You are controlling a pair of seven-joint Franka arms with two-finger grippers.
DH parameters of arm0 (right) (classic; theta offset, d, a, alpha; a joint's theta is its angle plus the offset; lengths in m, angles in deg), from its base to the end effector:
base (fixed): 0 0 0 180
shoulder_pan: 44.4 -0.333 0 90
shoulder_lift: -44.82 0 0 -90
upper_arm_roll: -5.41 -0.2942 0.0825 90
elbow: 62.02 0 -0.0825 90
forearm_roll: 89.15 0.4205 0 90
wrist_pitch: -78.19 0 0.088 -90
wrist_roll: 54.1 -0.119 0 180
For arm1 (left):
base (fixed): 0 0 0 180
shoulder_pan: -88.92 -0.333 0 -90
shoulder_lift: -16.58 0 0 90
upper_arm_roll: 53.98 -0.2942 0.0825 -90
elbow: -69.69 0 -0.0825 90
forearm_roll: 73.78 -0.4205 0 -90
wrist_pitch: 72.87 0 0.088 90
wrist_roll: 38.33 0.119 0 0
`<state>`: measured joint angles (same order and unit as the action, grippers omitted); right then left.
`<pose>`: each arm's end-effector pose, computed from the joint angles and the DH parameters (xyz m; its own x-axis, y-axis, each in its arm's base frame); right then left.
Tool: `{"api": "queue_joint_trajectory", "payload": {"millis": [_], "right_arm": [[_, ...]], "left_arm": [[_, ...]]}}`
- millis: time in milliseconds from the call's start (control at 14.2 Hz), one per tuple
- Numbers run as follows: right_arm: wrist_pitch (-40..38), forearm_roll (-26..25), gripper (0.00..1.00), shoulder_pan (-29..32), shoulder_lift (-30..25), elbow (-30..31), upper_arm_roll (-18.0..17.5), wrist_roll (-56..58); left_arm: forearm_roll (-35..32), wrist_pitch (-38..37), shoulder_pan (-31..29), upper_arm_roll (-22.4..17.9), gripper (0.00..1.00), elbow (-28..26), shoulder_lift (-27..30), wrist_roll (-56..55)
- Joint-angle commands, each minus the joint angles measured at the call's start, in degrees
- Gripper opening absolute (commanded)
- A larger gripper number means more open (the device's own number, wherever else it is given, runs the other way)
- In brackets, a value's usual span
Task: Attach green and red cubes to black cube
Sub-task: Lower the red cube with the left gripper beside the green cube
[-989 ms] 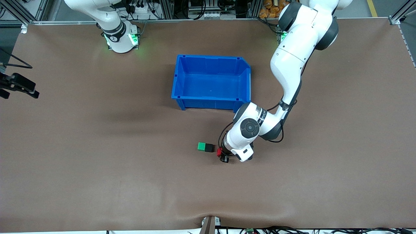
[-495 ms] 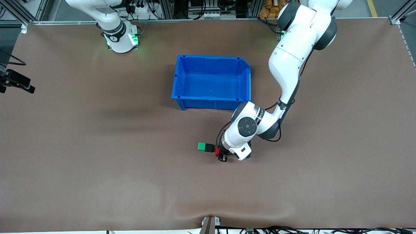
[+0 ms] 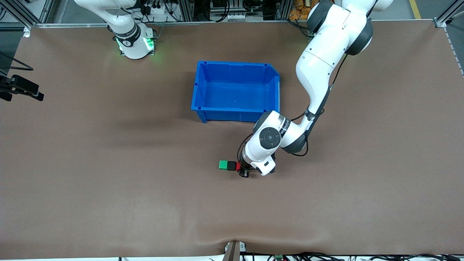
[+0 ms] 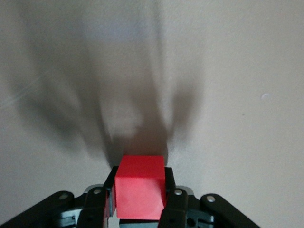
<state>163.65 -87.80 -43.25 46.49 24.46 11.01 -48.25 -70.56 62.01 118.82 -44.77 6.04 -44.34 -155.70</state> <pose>0.5873 -0.0657 0.5978 0.9989 -0.0138 -0.0444 -0.0150 -0.9996 -0.0254 0.6432 -0.4753 0.1385 0.0802 0.9660 -0.2458 0.9954 -0.0646 0.0711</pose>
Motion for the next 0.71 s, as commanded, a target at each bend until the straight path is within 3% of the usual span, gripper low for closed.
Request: {"api": "queue_joint_trajectory", "payload": {"millis": [0, 636], "right_arm": [[0.93, -0.21, 1.0, 3.14, -2.54, 1.49, -2.17, 0.22], [1.29, -0.21, 1.0, 1.66, -2.73, 1.4, -2.17, 0.04]], "left_arm": [[0.73, -2.07, 2.09, -1.39, 0.0, 2.04, -2.19, -1.54], [0.29, -4.37, 2.53, -1.39, 0.0, 1.69, -1.57, -6.9]]}}
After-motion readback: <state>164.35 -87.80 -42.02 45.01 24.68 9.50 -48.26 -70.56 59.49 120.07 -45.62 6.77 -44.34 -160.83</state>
